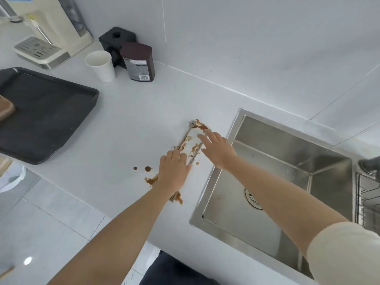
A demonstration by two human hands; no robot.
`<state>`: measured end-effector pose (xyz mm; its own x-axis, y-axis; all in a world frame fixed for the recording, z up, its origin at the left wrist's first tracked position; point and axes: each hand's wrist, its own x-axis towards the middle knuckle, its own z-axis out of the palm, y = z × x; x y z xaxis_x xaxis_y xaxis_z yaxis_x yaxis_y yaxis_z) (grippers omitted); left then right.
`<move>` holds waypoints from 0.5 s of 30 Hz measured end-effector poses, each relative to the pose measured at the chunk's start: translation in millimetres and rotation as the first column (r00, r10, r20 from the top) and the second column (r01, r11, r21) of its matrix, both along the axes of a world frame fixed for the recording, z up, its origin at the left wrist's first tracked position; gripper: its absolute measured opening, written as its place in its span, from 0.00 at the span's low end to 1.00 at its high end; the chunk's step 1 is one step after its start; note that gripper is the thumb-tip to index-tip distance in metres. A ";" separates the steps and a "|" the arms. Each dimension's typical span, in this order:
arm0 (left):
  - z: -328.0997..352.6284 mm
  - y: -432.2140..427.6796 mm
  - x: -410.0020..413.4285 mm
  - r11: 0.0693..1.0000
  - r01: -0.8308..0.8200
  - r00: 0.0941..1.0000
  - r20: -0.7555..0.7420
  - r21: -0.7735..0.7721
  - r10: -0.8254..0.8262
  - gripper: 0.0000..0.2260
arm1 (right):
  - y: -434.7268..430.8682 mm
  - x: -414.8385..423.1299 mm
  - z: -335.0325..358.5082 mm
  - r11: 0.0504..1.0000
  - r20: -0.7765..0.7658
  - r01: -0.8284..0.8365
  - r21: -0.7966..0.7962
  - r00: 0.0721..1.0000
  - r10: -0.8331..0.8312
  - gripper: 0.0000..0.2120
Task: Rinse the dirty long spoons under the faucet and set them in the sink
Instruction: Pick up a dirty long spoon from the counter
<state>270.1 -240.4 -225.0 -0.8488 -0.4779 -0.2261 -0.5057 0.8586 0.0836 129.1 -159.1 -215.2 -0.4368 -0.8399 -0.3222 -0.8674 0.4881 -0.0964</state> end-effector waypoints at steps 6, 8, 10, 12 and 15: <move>-11.7 -4.9 -7.6 0.998 0.020 1.000 -0.001 0.057 -0.020 0.15 | -22.6 -5.4 -16.1 0.965 -0.155 -0.247 0.086 0.954 0.258 0.19; -13.8 -5.7 -9.3 0.997 0.023 1.000 -0.010 0.071 -0.023 0.13 | -26.5 -7.0 -18.3 0.951 -0.169 -0.284 0.120 0.938 0.301 0.17; -15.3 -5.6 -11.0 0.997 0.030 0.999 -0.018 0.075 -0.029 0.12 | -28.6 -10.6 -16.0 0.939 -0.162 -0.305 0.161 0.930 0.330 0.17; -14.9 -5.2 -13.7 0.996 0.032 0.999 -0.024 0.081 -0.030 0.12 | -29.3 -12.6 -16.5 0.918 -0.201 -0.361 0.165 0.899 0.390 0.15; -11.2 -5.3 -19.9 0.995 0.042 0.999 0.009 0.090 -0.043 0.10 | -34.2 -15.0 -14.7 0.856 -0.270 -0.477 0.198 0.813 0.515 0.14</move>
<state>250.2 -245.7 -236.2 -0.8652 -0.4185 -0.2762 -0.4700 0.8688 0.1559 114.1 -193.4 -229.9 -0.0618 -0.9341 -0.3516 -0.9705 -0.0261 0.2398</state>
